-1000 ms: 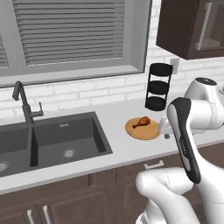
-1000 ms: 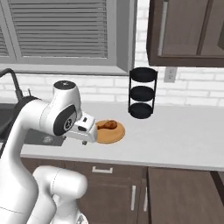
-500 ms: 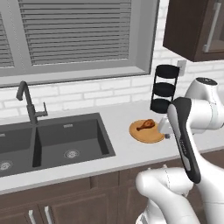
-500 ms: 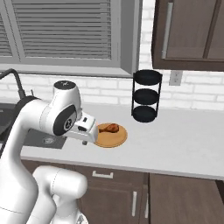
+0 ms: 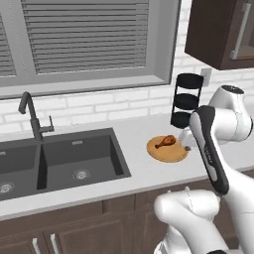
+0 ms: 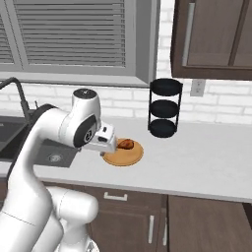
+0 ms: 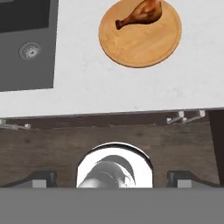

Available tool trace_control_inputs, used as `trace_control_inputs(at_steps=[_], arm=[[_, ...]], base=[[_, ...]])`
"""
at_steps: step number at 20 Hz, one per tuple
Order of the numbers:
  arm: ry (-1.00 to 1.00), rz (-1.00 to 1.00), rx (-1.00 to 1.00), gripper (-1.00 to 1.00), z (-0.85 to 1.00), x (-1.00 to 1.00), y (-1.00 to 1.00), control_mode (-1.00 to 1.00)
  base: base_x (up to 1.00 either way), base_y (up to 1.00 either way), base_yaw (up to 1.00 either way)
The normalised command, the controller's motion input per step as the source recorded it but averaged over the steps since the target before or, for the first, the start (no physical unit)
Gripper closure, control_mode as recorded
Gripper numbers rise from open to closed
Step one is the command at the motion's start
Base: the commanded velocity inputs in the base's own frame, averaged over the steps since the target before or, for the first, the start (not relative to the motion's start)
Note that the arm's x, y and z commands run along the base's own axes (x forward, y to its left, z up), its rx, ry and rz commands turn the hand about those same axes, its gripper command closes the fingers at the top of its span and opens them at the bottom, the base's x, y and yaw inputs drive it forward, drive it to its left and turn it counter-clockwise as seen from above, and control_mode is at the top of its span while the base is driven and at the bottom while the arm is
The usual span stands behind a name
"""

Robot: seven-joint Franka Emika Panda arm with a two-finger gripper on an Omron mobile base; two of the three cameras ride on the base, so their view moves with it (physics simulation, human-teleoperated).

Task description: Pick up the knife from the drawer and place it on the cutting board. Then place the meat from the plate to the cutting board.

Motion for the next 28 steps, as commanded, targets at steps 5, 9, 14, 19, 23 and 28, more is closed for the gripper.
trace_control_inputs(at_steps=[5, 9, 14, 19, 23, 28], arm=[[0.0, -0.01, 0.0, -1.0, -0.03, 1.0, 0.38, -1.0], [0.01, -0.12, 0.0, -1.0, -0.13, 1.0, 0.19, -1.0], [0.1, -0.26, -0.02, -1.0, -0.39, 1.0, 0.0, -1.0], [0.19, -0.29, -0.05, -1.0, -0.76, 0.87, -0.02, -1.0], [0.06, -0.21, -0.01, -1.0, -0.59, 0.57, 0.0, -1.0], [0.02, -0.16, 0.01, -1.0, -0.32, 0.38, -0.08, -1.0]], base=[[0.0, 0.0, 0.0], [0.0, 0.0, 0.0], [0.0, 0.0, 0.0], [0.0, 0.0, 0.0], [0.0, 0.0, 0.0], [0.0, 0.0, 0.0]])
